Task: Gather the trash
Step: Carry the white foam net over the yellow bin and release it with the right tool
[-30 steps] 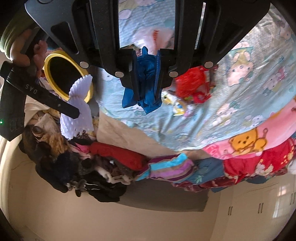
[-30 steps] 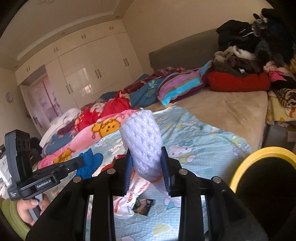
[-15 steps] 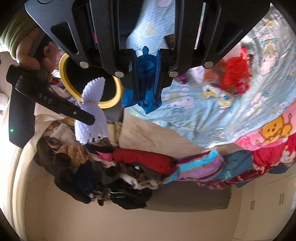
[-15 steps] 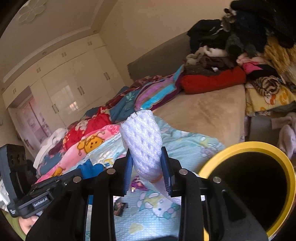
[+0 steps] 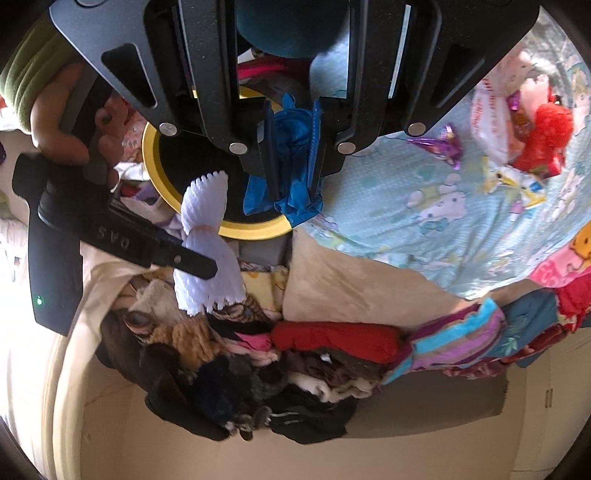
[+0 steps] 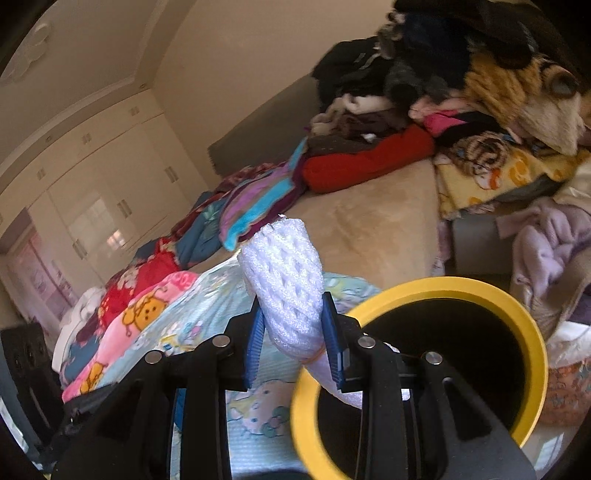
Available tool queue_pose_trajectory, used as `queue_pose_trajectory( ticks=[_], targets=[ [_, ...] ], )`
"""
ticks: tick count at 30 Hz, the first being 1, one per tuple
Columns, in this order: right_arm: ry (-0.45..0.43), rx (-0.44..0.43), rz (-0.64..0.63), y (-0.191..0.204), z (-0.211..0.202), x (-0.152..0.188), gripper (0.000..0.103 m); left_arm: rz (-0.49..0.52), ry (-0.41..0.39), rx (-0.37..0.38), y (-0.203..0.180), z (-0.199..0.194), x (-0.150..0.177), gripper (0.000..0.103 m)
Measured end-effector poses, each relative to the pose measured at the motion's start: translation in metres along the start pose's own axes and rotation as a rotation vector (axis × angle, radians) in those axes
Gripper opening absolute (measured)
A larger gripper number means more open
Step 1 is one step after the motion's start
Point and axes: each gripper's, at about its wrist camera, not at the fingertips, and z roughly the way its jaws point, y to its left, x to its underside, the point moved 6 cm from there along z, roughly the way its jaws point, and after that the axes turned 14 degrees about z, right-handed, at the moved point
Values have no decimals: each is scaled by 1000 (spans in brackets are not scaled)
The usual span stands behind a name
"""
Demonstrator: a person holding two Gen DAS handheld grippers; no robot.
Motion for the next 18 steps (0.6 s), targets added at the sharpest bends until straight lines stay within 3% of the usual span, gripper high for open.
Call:
queue_pose_trajectory(
  ticks=[12,18],
  targets=[
    [-15,78,121,-68,-7,-11,31,54,60,102,-49,57,7,9],
    [-13,109,157,-89,-5,-11,33,56,89,123,-53,85,8,10]
  ],
)
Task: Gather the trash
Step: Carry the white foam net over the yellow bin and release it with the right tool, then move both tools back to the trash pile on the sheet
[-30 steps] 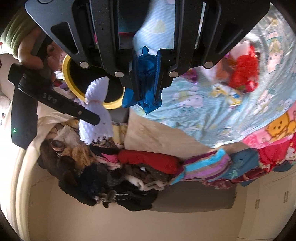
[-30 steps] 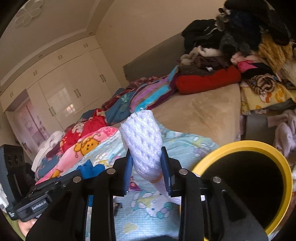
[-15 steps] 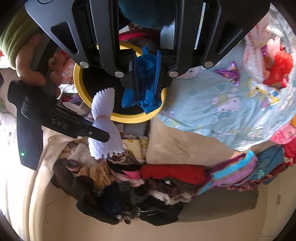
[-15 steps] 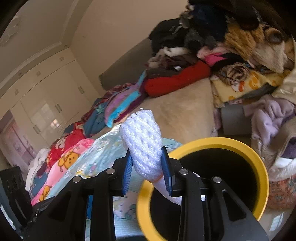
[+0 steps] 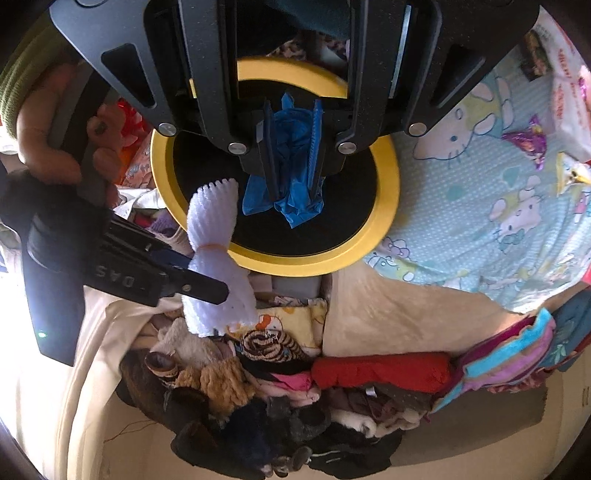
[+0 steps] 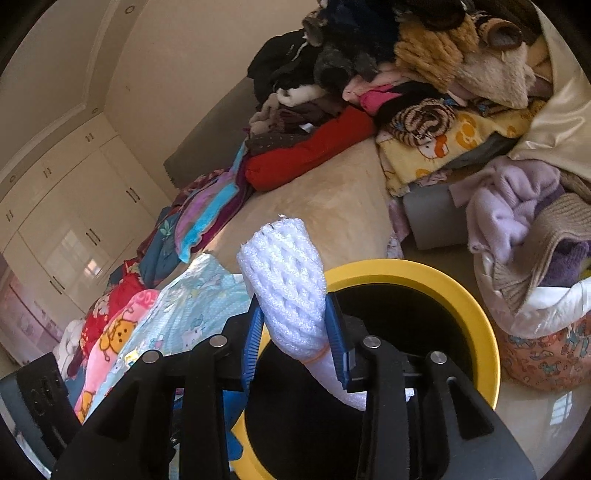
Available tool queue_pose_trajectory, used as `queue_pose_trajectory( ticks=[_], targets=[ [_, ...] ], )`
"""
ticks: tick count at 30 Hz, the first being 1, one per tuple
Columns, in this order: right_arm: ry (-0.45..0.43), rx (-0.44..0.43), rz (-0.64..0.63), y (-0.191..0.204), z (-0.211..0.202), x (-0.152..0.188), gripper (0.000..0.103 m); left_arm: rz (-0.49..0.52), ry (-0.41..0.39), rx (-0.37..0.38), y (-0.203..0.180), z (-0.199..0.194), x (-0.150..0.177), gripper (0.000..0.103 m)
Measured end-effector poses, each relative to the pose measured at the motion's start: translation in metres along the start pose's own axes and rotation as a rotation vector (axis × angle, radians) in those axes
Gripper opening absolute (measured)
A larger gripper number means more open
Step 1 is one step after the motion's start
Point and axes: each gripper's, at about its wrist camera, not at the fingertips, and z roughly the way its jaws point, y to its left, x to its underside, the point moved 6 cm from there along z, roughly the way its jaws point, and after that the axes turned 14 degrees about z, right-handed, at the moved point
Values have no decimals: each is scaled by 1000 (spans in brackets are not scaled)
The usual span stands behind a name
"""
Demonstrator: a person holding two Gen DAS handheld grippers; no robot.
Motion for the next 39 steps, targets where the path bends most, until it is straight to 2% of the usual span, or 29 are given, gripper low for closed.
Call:
queue_pose_trajectory(
  ticks=[2,3,4,7,9,13,16,19,26,33,39],
  targets=[
    [5,5,3,-4,2,-4,39,0,19,23,0,11,0,18],
    [-1,15,1,-6,1,-4,43,1,30,29,0,15,1,33],
    [-5,22,0,-6,1,-5,49,1,29,28,0,17,1,44],
    [-18,31,0,-9,0,-8,60,-5,20,18,4,19,1,60],
    [-20,35,-2,-11,1,-8,61,-16,7,14,7,15,1,71],
    [-12,49,11,-16,5,-7,65,-12,-13,-21,12,4,-2,87],
    [-2,58,7,-15,9,-3,67,-39,-32,-58,20,-9,-3,92],
    [-9,68,-14,-10,9,0,72,-63,-49,-91,29,-22,-1,92],
    [-12,112,-120,11,14,14,77,-90,-81,-190,55,-50,0,92],
    [-11,89,-200,44,15,31,84,-134,-114,-253,77,-74,9,92],
    [2,62,-219,63,14,44,86,-180,-155,-295,97,-98,13,92]
  ],
)
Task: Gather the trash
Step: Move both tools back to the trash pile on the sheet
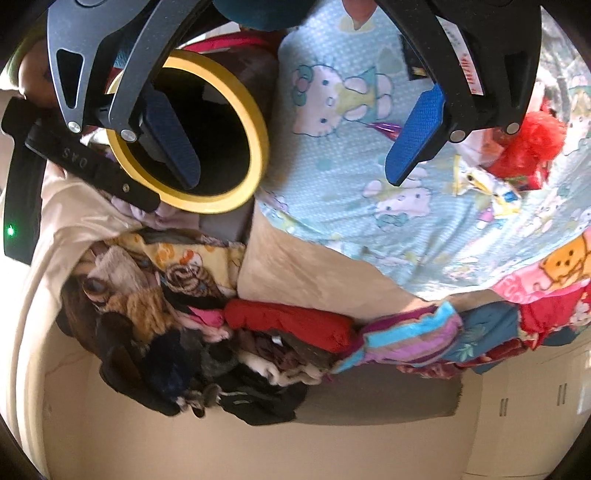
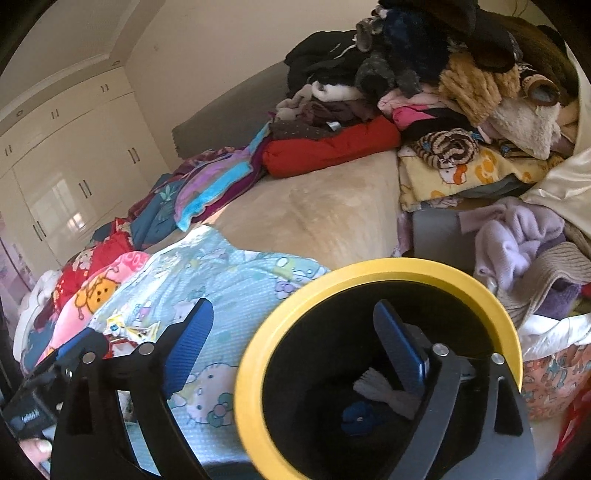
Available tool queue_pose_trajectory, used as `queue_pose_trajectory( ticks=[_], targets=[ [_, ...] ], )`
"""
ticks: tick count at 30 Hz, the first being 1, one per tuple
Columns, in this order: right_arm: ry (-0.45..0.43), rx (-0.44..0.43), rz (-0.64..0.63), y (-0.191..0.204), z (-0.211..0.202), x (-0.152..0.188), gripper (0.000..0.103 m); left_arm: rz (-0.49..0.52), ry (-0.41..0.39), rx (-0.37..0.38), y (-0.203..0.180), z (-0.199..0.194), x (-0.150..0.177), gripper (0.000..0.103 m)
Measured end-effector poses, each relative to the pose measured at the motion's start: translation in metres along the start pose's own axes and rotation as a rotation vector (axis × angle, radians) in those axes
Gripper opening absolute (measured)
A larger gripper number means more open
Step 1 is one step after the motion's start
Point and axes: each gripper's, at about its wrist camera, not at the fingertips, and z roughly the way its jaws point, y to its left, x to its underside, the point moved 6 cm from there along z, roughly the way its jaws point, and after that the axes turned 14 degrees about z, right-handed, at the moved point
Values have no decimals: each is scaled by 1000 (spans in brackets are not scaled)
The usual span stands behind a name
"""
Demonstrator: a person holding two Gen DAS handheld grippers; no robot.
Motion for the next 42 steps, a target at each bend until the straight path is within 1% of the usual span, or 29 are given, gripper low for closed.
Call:
queue_pose_trajectory(
  ticks=[8,14,24,33,42],
  targets=[
    [-1,-26,-48,28,-4,7,88,-33,-32,-47,25,-17,-4,92],
    [5,-48,-94,49,-7,16,88,-74,-48,-63,44,-27,-2,92],
    [21,-90,-159,82,-10,35,90,-119,-59,-111,76,-42,5,92],
    [47,-130,-230,111,-12,58,91,-144,-73,-138,103,-53,7,92],
    [95,-163,-303,138,-11,87,91,-178,-77,-172,131,-65,14,92]
  ],
)
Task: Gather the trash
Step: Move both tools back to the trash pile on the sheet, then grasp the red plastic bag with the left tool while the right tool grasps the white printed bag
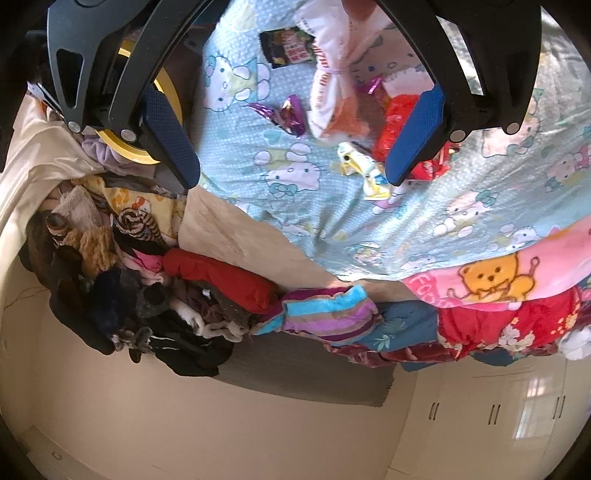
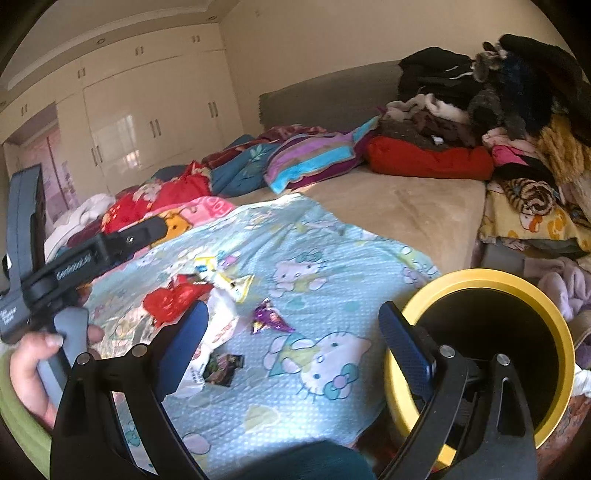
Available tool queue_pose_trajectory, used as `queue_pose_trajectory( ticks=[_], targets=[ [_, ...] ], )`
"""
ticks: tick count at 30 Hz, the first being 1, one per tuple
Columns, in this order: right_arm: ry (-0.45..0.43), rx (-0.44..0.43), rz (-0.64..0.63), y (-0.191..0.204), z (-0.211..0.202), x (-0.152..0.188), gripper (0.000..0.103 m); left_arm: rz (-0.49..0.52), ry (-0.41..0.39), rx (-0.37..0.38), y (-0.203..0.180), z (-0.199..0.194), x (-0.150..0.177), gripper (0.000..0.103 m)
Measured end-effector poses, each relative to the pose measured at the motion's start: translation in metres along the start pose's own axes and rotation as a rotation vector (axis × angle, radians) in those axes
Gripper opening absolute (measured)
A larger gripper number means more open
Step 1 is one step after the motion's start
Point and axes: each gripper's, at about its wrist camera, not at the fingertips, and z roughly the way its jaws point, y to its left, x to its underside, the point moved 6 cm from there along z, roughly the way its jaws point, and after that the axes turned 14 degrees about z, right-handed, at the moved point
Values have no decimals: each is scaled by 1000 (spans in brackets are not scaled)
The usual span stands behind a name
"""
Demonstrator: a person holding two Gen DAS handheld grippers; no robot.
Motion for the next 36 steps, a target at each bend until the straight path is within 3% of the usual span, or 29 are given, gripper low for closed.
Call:
queue_pose_trajectory(
  ticks=[15,27,36],
  targets=[
    [117,-70,-165,67,20,53,91,-41,18,-47,56,-13,13,92],
    [247,-64,-216,100,53,102,91,-74,174,-44,108,-2,43,92],
    [284,-48,-253,120,75,119,91,-77,259,20,111,12,63,92]
  ],
)
